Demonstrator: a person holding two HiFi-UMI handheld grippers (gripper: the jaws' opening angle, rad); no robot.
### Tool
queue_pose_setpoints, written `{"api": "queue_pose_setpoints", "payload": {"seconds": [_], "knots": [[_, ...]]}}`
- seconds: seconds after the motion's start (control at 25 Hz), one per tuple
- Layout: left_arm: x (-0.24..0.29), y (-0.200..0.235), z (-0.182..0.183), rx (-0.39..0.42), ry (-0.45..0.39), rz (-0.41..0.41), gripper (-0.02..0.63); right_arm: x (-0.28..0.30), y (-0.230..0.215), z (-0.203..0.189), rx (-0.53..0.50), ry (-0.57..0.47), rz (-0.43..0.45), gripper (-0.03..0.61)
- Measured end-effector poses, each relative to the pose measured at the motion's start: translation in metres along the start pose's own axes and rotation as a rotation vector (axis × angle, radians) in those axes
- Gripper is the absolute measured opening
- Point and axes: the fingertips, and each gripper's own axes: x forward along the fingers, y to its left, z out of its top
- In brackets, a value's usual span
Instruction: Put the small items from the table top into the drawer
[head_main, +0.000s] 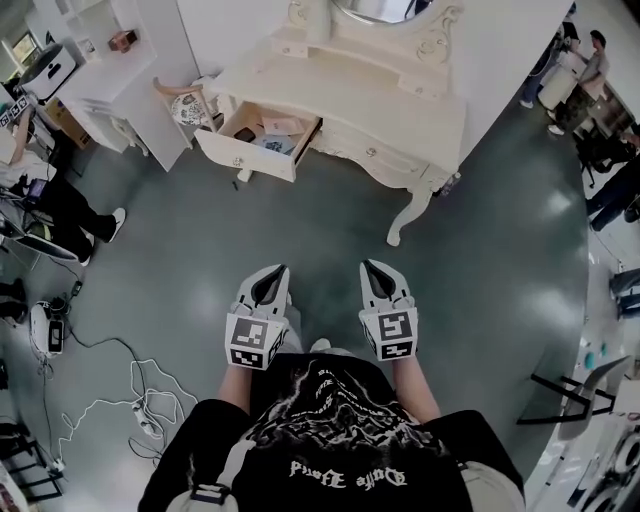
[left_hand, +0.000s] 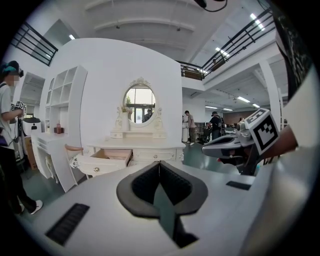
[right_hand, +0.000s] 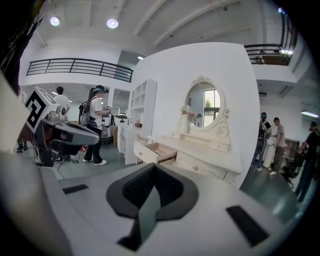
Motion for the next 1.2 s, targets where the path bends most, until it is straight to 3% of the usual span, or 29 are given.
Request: {"api": "queue_pose_setpoints", "payload": {"seconds": [0.56, 1.2], "knots": [[0.052, 0.038, 0.005, -0.015, 0.041, -0.053, 0.015, 0.053, -0.019, 0.009, 0.017, 0.043, -0.015, 0.011], [0.125, 0.148, 0.021, -0.016, 0.065, -0.091, 0.015, 0.168, -0.026, 0.046, 0.034, 0.056, -0.055, 0.011]]}}
